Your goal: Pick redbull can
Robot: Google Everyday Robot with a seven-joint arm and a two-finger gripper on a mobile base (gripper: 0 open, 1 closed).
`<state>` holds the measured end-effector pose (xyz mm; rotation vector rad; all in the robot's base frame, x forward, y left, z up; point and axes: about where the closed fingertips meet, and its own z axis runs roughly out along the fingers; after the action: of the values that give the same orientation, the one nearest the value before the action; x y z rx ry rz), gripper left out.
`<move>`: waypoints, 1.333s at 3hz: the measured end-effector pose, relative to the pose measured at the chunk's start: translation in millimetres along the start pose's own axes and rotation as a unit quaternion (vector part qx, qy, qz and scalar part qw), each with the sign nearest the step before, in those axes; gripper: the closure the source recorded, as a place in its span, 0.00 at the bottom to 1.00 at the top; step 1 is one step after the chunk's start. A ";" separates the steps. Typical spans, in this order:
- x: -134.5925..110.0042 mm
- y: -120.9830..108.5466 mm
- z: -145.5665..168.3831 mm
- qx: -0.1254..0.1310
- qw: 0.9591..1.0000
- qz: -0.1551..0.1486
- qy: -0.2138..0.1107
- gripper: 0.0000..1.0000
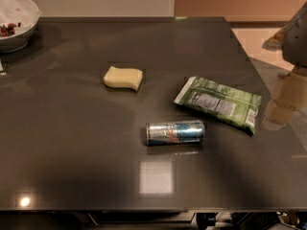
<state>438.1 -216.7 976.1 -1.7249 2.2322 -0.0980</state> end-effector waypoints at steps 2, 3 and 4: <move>-24.9 4.1 9.8 -0.017 1.000 -0.017 -0.015 0.00; -57.6 16.0 31.7 -0.044 0.998 -0.034 -0.031 0.00; -84.8 31.7 55.2 -0.069 0.995 -0.053 -0.039 0.00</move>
Offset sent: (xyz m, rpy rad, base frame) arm 0.0086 0.0575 -0.0188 0.0544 0.0713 0.1038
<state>443.3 -119.7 933.5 -1.8852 2.1355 0.1015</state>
